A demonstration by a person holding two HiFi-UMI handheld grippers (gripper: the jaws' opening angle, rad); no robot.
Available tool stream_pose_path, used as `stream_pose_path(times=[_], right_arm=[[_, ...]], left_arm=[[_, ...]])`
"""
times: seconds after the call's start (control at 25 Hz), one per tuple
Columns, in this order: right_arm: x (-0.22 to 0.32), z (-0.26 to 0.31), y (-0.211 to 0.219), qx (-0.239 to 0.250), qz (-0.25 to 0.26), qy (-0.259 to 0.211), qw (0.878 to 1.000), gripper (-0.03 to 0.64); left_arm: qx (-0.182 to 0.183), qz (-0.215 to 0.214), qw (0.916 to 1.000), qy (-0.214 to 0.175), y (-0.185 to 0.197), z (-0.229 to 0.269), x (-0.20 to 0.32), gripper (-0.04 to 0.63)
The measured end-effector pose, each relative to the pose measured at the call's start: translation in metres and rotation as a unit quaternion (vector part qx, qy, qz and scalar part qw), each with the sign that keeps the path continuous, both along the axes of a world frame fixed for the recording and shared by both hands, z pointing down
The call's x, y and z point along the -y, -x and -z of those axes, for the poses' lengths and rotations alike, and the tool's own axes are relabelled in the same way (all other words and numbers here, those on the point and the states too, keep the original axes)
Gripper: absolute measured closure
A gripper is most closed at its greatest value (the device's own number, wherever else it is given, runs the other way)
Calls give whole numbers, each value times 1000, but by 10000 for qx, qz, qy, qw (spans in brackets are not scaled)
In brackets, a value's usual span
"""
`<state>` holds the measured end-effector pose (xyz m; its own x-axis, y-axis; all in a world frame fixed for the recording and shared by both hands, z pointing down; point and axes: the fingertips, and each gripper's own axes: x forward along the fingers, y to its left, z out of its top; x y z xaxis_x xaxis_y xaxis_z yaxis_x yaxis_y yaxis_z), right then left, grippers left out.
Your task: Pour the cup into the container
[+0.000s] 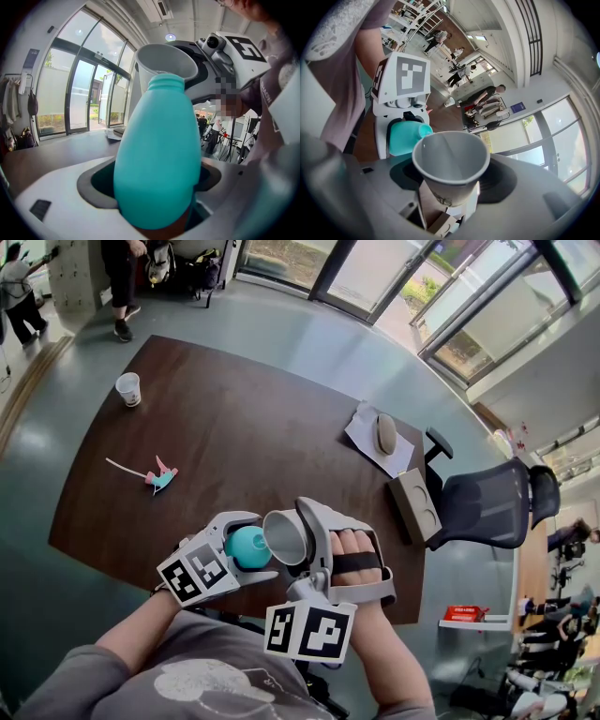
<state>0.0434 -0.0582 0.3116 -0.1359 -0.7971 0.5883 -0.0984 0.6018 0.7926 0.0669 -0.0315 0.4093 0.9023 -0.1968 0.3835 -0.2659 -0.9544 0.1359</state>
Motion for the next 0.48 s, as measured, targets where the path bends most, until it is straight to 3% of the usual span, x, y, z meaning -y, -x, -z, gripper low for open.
stream_pose_path(times=[0.48], right_arm=[[-3, 1, 4, 782, -90, 433, 9960, 323]], left_arm=[[-54, 32, 10000, -2, 2, 4, 1, 164]])
